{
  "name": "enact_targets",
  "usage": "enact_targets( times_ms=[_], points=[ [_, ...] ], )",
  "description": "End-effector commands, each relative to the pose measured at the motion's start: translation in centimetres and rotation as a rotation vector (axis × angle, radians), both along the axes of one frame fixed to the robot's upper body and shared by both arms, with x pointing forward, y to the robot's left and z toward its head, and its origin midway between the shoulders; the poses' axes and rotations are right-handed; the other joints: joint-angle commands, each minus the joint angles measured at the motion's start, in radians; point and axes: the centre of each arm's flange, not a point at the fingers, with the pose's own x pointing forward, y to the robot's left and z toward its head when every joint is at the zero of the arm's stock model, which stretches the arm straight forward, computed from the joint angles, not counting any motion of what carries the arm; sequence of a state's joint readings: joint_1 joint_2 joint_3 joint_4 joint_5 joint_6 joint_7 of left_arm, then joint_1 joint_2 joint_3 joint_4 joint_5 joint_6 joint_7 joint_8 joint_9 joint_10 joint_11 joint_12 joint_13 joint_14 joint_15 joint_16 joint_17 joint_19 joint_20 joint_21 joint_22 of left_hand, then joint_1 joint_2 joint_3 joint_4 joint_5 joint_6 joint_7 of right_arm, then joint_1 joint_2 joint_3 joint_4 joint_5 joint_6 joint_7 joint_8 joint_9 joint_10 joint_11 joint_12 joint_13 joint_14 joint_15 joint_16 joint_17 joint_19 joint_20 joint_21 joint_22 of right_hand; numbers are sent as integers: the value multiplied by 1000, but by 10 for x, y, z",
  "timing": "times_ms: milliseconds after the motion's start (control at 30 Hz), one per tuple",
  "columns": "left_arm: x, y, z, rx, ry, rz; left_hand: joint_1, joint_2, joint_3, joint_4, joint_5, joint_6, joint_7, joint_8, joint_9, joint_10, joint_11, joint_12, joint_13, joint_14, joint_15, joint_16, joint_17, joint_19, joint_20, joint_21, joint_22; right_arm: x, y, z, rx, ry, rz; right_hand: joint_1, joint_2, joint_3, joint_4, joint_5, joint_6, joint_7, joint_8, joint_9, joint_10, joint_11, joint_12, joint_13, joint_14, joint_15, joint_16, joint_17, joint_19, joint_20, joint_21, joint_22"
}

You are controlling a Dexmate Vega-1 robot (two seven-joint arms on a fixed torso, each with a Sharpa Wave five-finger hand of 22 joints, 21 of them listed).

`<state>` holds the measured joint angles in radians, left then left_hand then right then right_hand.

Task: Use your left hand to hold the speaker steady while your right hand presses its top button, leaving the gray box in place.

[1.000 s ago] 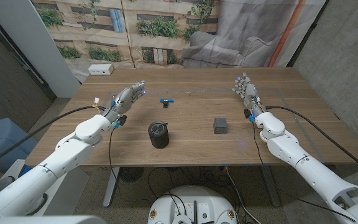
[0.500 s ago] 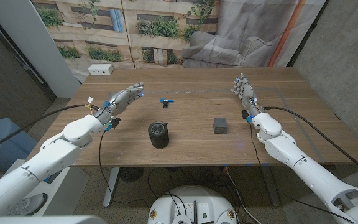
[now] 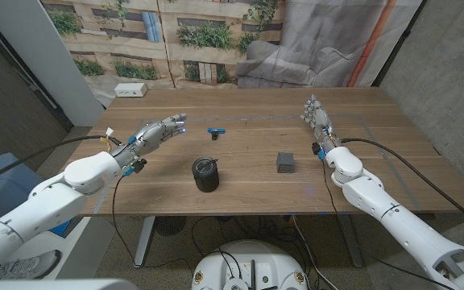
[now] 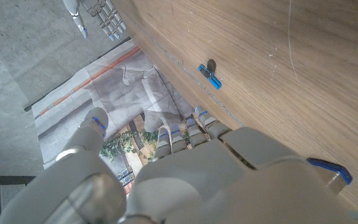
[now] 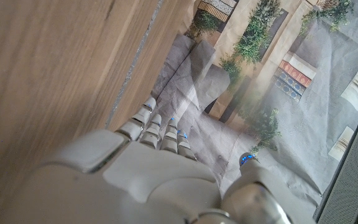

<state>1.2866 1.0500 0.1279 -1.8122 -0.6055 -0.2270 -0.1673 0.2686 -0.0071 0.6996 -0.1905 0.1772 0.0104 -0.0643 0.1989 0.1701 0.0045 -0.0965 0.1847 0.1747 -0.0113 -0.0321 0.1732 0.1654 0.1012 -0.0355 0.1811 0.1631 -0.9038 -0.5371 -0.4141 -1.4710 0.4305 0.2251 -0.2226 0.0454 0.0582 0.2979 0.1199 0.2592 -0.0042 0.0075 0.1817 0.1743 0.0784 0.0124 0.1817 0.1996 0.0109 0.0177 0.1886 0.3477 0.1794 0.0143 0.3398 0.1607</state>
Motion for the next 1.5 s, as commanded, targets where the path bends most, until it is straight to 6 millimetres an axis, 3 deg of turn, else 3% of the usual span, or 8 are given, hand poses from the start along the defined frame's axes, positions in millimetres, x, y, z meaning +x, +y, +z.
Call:
enact_targets(
  times_ms=[33,567,933,1500],
  points=[
    [-18,9,-11,73,21,-18,21,-9,1,-4,5,-8,-7,-2,4,-8,-2,-1,3,-6,-75,-1,3,4,-111,1,2,-4,9,-1,-25,0,-20,-5,5,5,-7,3,-7,1,-1,2,-7,0,4,2,-4,3,5,-2,5,1,-4,2],
    [-39,20,-15,223,36,-14,61,-54,-6,-4,4,-5,-24,4,4,-6,-18,0,3,-9,-86,0,3,-8,-135,-4,1,-5,20,-6,-31,8,-37,-5,7,6,-9,3,-10,2,0,1,-10,1,5,-2,-5,6,6,-11,10,2,-16,3],
    [-35,16,-23,315,20,-49,100,-94,-13,-1,-2,-46,-34,-5,4,-45,-22,-9,3,-43,-86,-5,4,-30,-142,-6,1,-2,24,-5,-25,-11,-53,-6,8,6,-9,3,-11,2,1,1,-10,1,6,-3,-5,5,8,-14,13,1,-22,3],
    [-19,17,-43,412,-86,-66,130,-118,-18,0,1,-67,-32,-5,5,-60,-27,-6,3,-50,-90,1,4,-52,-146,-8,1,2,28,-10,-68,-35,-71,-8,10,6,-9,3,-17,1,0,1,-15,3,6,-6,-10,6,7,-20,14,1,-33,3]
  ],
)
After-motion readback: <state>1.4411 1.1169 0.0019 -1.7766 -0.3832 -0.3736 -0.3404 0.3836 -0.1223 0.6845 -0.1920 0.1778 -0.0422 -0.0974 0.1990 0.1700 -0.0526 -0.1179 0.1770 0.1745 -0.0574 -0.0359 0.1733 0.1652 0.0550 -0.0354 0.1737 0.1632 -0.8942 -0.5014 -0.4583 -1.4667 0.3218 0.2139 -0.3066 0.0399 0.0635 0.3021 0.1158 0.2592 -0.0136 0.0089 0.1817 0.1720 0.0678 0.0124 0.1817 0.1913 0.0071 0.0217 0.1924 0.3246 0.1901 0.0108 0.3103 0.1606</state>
